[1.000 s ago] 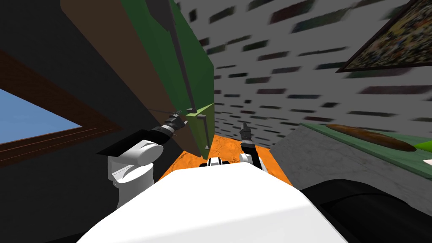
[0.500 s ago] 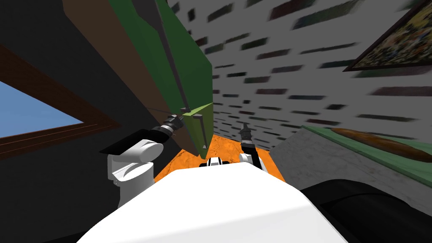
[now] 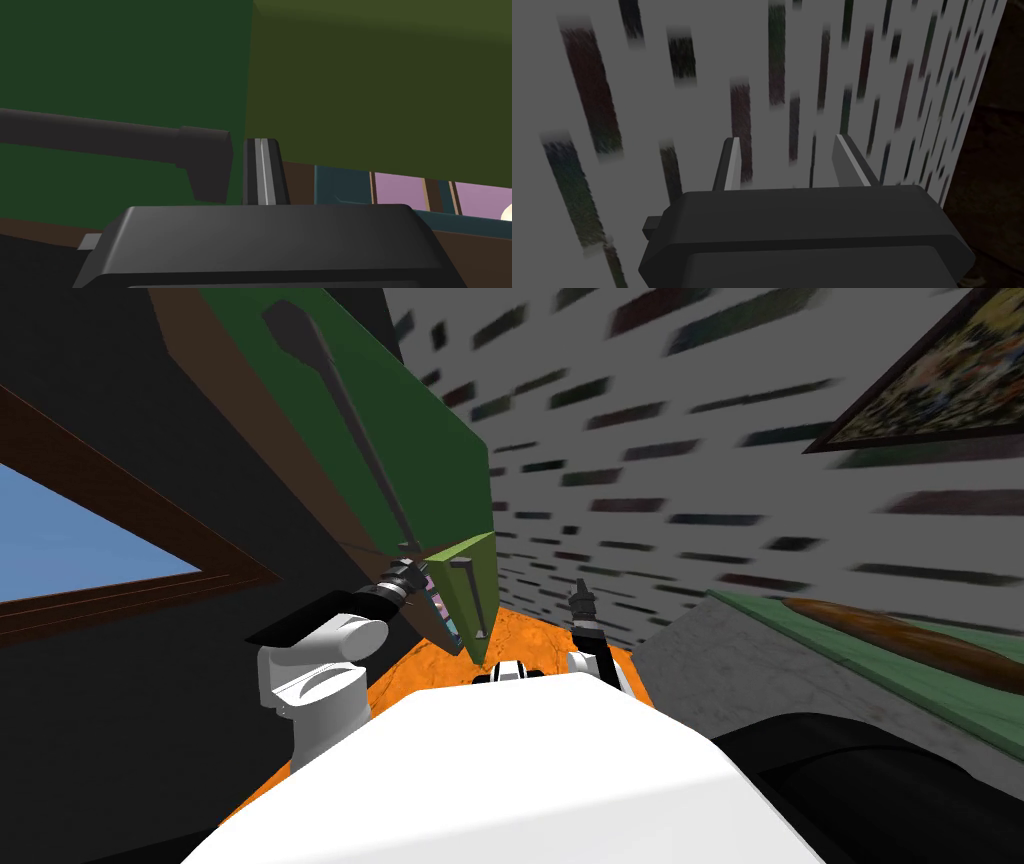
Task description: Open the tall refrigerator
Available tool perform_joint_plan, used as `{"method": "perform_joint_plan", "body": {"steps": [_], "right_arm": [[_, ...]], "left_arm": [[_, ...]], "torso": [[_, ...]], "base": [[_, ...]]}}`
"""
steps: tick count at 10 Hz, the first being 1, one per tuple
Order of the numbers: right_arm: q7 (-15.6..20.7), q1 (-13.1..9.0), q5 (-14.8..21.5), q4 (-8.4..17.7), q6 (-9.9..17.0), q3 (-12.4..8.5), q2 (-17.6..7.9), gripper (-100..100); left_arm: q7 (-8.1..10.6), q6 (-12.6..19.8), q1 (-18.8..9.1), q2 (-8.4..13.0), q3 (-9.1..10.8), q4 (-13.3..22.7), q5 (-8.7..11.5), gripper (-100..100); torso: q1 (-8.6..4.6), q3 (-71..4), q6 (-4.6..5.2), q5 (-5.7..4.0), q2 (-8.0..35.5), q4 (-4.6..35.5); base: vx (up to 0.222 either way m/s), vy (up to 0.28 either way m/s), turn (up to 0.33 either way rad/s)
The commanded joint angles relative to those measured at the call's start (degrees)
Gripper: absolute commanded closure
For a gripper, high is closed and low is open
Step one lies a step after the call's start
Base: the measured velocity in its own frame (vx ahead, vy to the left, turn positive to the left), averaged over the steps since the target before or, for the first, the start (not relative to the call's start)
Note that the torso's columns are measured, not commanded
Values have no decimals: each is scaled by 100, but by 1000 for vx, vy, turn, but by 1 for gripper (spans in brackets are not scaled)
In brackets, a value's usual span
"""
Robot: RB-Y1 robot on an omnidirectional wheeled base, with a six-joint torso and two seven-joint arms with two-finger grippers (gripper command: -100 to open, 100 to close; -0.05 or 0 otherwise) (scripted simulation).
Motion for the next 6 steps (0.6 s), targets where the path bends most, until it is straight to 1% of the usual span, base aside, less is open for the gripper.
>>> {"method": "perform_joint_plan", "body": {"steps": [1, 2, 3, 4, 5, 6], "right_arm": [[0, -1, 0, 0, 0, -1, -1, 0], [0, 0, 0, 0, 0, 0, 0, 0], [0, 0, 0, 0, 0, 0, 0, 0], [0, 0, 0, 0, 0, -1, -1, 0], [0, 0, 0, 0, 0, -1, -1, 0], [0, 1, 0, 0, 0, -1, -1, 0]], "left_arm": [[12, -31, -146, -4, 179, 68, -96, 100], [6, -33, -207, -25, 268, 154, -181, 100], [6, -33, -207, -25, 268, 154, -181, 100], [1, -34, -269, -46, 357, 240, -265, 100], [-5, -35, -330, -66, 446, 326, -349, 100], [-5, -35, -330, -66, 446, 326, -349, 100]], "torso": [[29, 1, 4, 3, 6, 2], [13, 12, -6, 10, 16, -4], [21, 23, -19, 15, 28, -5], [49, 24, -16, 20, 31, 0], [48, 28, -25, 26, 33, -4], [47, 34, -37, 31, 38, -8]], "base": [[-38, -317, 46], [-32, -346, 105], [-20, -281, 58], [-10, -294, 60], [17, -324, 105], [-21, -305, 67]]}}
